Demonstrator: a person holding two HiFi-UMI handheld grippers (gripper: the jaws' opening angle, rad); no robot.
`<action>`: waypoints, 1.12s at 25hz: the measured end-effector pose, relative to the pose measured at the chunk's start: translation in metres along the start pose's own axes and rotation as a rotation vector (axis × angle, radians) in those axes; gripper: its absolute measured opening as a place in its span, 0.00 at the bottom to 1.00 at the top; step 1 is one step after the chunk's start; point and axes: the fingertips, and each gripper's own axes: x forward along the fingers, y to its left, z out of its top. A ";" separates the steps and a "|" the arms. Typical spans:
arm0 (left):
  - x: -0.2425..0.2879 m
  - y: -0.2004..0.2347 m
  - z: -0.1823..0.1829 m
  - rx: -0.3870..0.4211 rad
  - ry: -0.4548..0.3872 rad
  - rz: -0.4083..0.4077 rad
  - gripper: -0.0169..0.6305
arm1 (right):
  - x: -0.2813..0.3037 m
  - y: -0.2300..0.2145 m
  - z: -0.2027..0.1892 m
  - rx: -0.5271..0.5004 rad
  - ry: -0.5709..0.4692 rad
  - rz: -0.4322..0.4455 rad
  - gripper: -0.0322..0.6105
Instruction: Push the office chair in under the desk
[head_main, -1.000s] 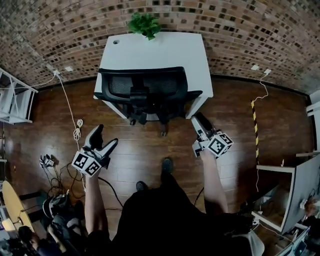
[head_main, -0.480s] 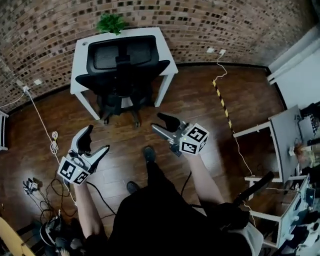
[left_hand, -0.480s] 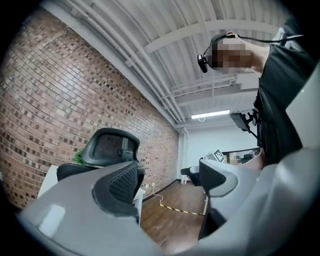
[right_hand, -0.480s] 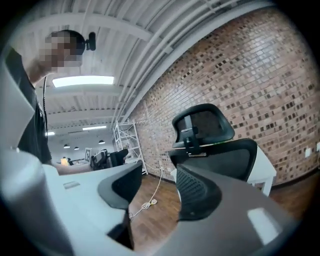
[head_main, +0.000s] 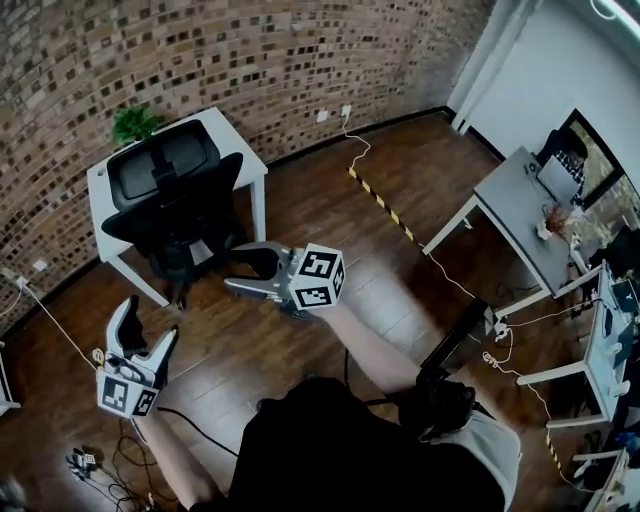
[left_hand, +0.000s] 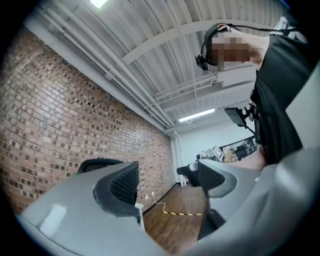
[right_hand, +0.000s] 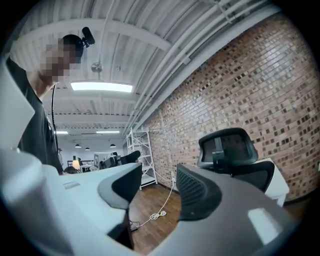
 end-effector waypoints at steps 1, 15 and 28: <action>0.004 -0.009 0.010 0.015 0.002 0.000 0.75 | -0.005 0.009 0.013 -0.016 -0.006 0.017 0.37; 0.079 -0.114 0.094 0.100 0.120 -0.016 0.75 | -0.132 0.046 0.135 -0.069 -0.131 0.019 0.27; 0.114 -0.102 0.078 0.076 0.125 -0.033 0.75 | -0.148 0.025 0.155 -0.154 -0.137 -0.002 0.05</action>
